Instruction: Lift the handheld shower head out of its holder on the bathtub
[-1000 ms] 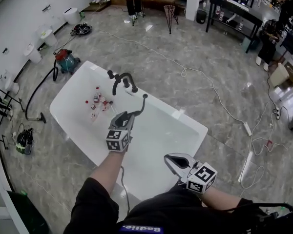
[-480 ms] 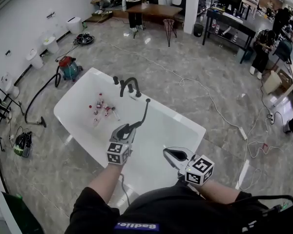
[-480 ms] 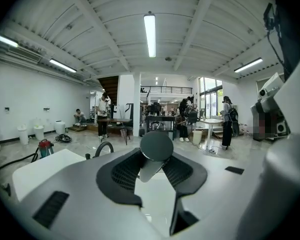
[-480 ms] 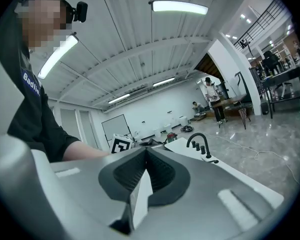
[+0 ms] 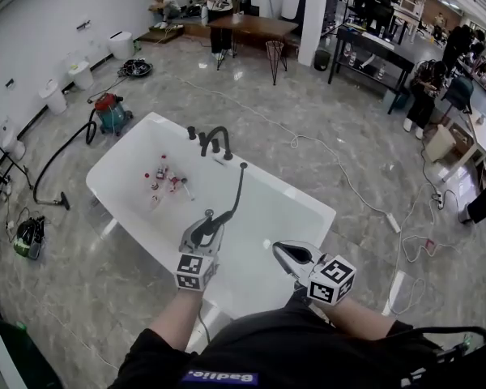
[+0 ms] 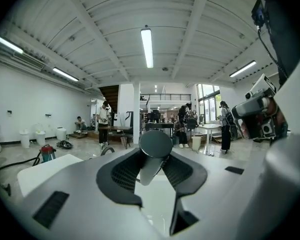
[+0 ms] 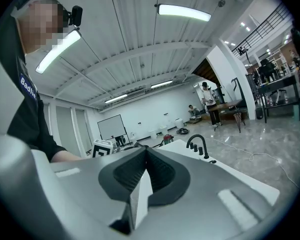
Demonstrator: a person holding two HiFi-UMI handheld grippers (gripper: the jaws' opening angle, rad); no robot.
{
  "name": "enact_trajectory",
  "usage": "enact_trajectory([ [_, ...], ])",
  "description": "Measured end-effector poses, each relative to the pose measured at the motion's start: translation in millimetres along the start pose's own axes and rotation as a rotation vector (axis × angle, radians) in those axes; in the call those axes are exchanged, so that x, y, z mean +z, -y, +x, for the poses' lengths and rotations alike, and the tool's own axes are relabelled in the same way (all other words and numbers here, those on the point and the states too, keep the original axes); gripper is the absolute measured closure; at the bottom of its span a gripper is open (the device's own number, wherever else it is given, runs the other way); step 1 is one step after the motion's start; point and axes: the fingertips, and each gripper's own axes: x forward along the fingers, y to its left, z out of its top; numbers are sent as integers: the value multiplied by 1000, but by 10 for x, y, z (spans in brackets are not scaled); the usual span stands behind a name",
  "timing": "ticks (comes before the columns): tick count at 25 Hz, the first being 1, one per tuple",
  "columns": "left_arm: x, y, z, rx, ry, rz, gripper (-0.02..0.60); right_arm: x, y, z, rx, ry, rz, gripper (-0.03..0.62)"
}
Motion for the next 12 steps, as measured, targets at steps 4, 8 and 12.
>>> enact_trajectory([
  [4,5,158,-234,9,6,-3,446,2,-40,-116,10,-4,-3,594],
  [8,140,335,-401,50,12,-27,446,22,4,-177,52,-1,-1,594],
  [12,227,570,-451,112,10,-44,446,19,132,-309,115,-23,1,594],
])
